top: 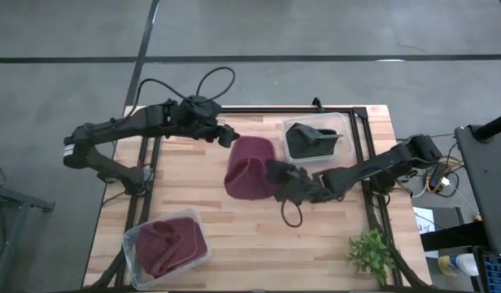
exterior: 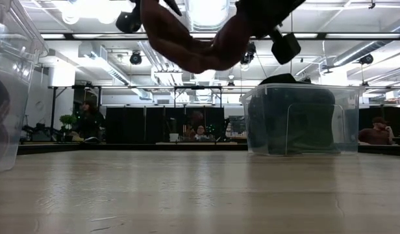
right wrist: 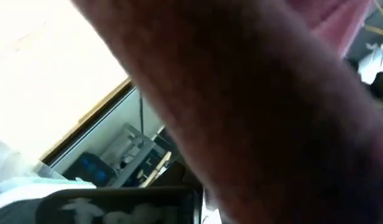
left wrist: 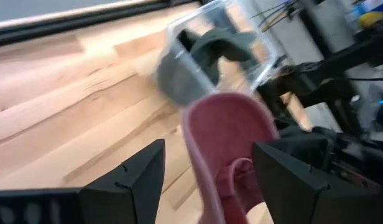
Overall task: Pick & Place hat
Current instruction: Put the dark red cap into the bottom transparent bin
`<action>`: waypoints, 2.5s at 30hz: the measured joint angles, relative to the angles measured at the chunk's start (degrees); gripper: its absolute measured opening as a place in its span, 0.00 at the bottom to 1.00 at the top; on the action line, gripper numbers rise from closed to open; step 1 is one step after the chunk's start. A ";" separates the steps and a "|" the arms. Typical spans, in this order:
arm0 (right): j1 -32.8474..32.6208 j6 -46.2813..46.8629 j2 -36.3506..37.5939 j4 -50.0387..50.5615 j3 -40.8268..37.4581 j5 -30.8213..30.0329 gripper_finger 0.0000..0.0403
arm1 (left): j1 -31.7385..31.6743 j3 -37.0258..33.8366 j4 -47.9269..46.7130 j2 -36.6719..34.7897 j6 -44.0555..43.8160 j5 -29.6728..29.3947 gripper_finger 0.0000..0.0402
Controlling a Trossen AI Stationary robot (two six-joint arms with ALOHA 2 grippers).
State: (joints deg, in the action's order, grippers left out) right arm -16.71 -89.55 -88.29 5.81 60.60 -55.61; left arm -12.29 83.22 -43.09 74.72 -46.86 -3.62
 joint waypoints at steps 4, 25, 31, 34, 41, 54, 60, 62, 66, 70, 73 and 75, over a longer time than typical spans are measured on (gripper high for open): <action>-0.11 -0.73 -1.28 -0.59 0.11 0.00 0.03 | 0.02 -0.02 -0.13 1.18 -0.06 -0.02 0.58; -0.05 6.52 0.27 -1.68 0.61 -2.78 0.03 | 0.02 0.00 -3.23 6.91 2.35 3.72 0.09; -0.02 15.01 1.28 -1.72 0.89 -0.03 0.09 | -0.09 0.07 -2.86 6.38 3.31 4.16 0.02; 0.00 19.83 1.86 -1.77 0.96 1.42 0.16 | -0.18 0.13 -3.06 5.19 3.58 4.11 0.02; 0.13 29.02 2.14 0.45 1.05 1.05 0.40 | -1.47 0.11 -6.76 2.09 4.84 4.31 0.01; 0.23 36.75 2.14 8.86 0.98 1.42 0.59 | -4.31 7.67 -20.11 0.35 17.87 21.11 0.01; 0.26 39.83 2.10 8.97 0.98 1.48 0.58 | -4.29 14.23 -28.29 0.35 17.63 26.90 0.01; 0.26 40.11 2.10 8.97 0.96 1.58 0.57 | -4.29 16.03 -32.97 0.35 16.15 27.17 0.01; 0.80 41.45 2.04 8.97 0.94 3.52 0.57 | -4.27 18.17 -42.63 0.35 11.82 27.15 0.02; 2.30 44.08 2.03 8.97 0.89 7.41 0.57 | -2.85 17.83 -47.18 0.34 9.39 27.37 0.02; 3.59 44.32 2.01 8.97 0.89 8.04 0.58 | -1.42 17.51 -46.90 0.39 8.48 30.13 0.02; 4.50 44.90 1.99 8.97 0.89 8.22 0.58 | -0.15 17.51 -46.98 0.54 8.39 30.22 0.02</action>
State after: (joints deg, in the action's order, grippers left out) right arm -12.21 -44.65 -86.30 14.79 61.49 -47.39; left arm -12.44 100.73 -90.07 75.27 -38.47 26.60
